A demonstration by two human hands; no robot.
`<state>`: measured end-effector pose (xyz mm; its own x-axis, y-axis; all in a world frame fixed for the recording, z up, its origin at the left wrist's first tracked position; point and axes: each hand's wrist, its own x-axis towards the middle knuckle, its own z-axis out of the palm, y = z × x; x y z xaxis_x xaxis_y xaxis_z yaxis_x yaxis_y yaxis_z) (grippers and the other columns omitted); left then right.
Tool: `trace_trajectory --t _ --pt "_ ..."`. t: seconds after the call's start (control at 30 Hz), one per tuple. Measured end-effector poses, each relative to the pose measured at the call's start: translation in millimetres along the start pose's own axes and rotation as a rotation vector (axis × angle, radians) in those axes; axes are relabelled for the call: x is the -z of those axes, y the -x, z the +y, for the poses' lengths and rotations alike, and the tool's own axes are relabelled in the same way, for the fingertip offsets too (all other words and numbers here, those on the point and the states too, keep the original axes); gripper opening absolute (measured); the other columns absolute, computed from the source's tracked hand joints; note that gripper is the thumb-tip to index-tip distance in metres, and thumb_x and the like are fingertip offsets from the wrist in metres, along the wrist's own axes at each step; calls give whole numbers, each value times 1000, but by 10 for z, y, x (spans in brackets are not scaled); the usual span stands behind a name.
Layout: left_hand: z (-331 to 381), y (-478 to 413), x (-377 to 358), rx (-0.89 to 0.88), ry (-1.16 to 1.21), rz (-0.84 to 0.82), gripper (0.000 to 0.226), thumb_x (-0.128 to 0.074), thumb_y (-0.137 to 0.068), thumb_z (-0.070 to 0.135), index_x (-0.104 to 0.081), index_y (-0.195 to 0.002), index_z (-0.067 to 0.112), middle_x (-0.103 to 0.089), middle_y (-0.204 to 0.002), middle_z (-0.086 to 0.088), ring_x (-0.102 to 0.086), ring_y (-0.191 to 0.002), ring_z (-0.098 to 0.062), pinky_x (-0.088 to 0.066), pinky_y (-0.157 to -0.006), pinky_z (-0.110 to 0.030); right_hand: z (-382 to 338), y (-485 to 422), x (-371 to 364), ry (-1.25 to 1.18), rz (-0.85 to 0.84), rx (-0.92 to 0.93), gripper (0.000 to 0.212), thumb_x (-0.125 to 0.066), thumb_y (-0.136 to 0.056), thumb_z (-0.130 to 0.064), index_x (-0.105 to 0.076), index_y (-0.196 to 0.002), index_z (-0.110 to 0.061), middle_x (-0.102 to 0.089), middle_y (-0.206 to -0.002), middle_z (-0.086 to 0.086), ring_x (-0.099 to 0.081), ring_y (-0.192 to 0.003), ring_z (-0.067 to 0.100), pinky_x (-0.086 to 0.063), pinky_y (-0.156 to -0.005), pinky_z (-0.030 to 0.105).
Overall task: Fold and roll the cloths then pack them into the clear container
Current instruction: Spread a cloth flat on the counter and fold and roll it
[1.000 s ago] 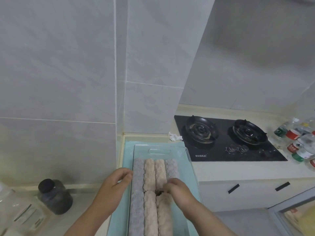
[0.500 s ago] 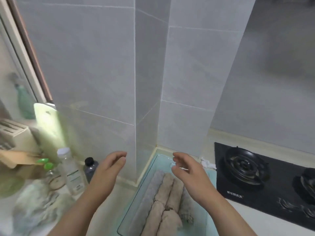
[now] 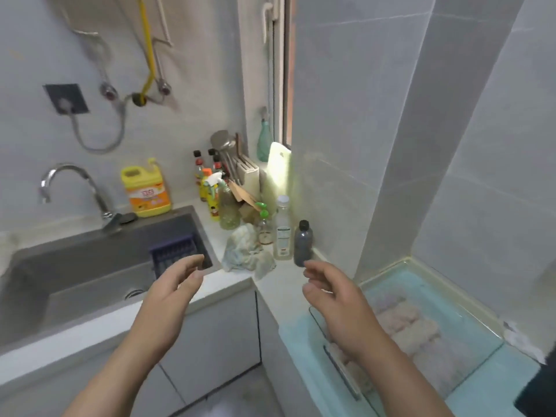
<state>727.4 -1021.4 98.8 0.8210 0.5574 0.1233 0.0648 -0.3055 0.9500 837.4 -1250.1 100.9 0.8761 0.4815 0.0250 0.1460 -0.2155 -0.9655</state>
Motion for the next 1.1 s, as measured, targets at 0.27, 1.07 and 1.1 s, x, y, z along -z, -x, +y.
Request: trace_trajectory --t 0.27,1.07,1.1 --pt "-218 1013 1408 90 62 431 53 -50 -62 64 -62 -108 41 -61 -120 19 -54 -121 -10 -39 -109 -43 -548 179 -1305 23 -393 133 31 -59 -94 -21 -56 -119 -40 -58 -119 -19 -51 -112 -8 -43 -99 21" --pt "-863 4268 4691 157 138 1015 49 -53 -74 37 -55 -123 27 -60 -122 7 -55 -119 -12 -37 -111 -47 -1650 2593 -5053 64 -941 343 33 -56 -96 -25 -50 -124 -40 -56 -119 -15 -52 -111 1 -42 -88 14" --pt "-881 4361 4766 163 146 1040 49 -53 -74 37 -56 -122 26 -61 -122 7 -55 -119 -11 -37 -110 -47 -1679 2668 -5175 69 -963 350 33 -56 -96 -24 -50 -125 -39 -56 -120 -15 -52 -112 1 -42 -89 14"
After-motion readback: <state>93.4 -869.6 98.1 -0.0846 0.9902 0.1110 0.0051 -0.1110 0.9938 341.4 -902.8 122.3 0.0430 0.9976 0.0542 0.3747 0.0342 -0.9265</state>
